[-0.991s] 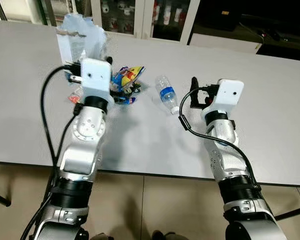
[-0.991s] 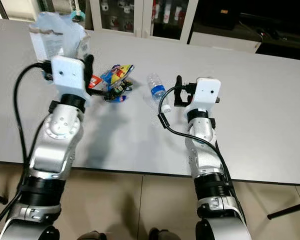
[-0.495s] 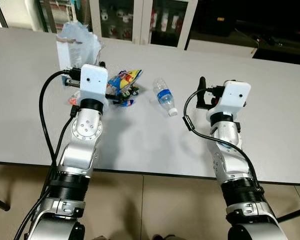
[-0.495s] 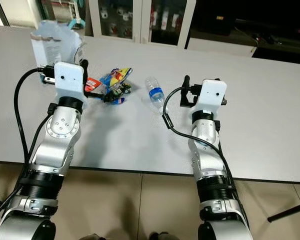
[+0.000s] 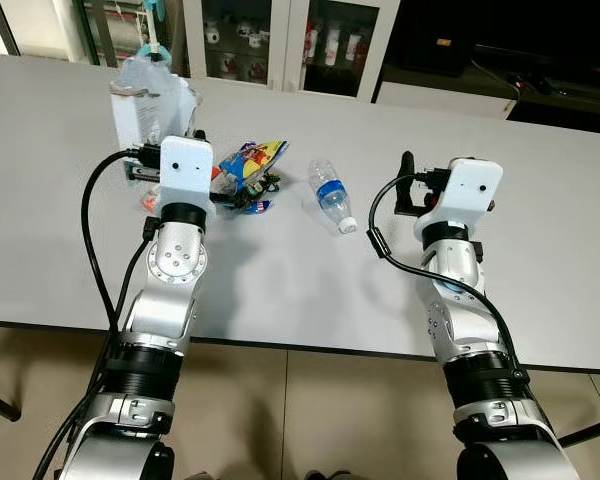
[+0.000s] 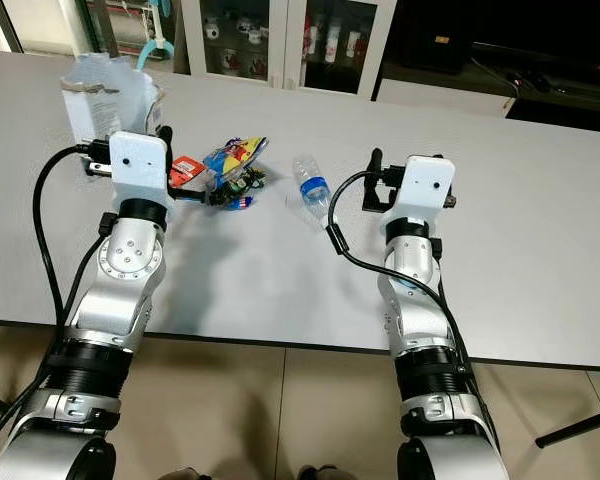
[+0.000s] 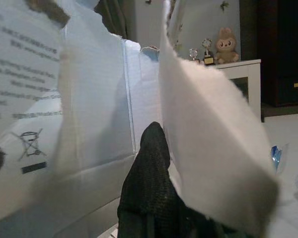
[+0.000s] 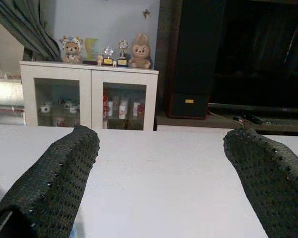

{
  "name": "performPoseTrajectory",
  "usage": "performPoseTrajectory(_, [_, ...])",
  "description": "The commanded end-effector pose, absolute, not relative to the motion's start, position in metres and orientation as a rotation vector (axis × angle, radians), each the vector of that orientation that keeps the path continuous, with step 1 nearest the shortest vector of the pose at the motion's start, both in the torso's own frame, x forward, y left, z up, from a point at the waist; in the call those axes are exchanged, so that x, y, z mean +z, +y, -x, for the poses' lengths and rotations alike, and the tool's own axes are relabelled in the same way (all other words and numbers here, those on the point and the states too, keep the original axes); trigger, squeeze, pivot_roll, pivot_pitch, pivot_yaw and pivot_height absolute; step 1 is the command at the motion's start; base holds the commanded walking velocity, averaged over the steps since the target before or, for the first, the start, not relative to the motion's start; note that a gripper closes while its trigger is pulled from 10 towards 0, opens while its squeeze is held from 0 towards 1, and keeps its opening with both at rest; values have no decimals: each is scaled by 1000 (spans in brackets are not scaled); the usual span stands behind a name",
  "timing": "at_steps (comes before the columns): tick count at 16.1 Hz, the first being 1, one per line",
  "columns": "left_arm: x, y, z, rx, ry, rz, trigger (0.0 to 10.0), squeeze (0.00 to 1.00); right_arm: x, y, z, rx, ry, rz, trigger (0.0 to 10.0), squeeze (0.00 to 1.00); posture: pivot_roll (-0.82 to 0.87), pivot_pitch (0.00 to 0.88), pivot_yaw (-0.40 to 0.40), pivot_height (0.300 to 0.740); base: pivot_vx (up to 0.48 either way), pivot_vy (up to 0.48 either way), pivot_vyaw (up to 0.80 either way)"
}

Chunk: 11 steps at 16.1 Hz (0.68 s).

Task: Picking trash to rubbish bin

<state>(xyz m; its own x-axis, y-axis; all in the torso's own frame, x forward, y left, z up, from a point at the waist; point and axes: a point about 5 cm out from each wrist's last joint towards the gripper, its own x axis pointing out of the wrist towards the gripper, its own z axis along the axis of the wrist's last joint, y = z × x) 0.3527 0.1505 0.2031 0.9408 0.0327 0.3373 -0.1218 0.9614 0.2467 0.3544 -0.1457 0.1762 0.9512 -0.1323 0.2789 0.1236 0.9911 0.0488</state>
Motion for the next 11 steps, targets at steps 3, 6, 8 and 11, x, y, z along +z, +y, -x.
performPoseTrajectory(3, [212,146,-356,86,-372,-268,10000,0,180,-152,-357,-150,-288,-36,10000,0,-62,29,-101,740,0,0,0])
performPoseTrajectory(6, [213,145,-358,89,-377,-264,10000,0,180,-151,-358,-146,-282,-39,10000,0,-66,36,-102,740,0,0,0])
performPoseTrajectory(8, [213,144,-358,84,-379,-262,10000,0,177,-152,-358,-151,-268,-36,10000,0,-64,42,-103,740,0,0,0])
performPoseTrajectory(11, [211,144,-357,85,-376,-254,10000,0,177,-152,-358,-152,-268,-40,10000,0,-68,44,-102,740,0,0,0])
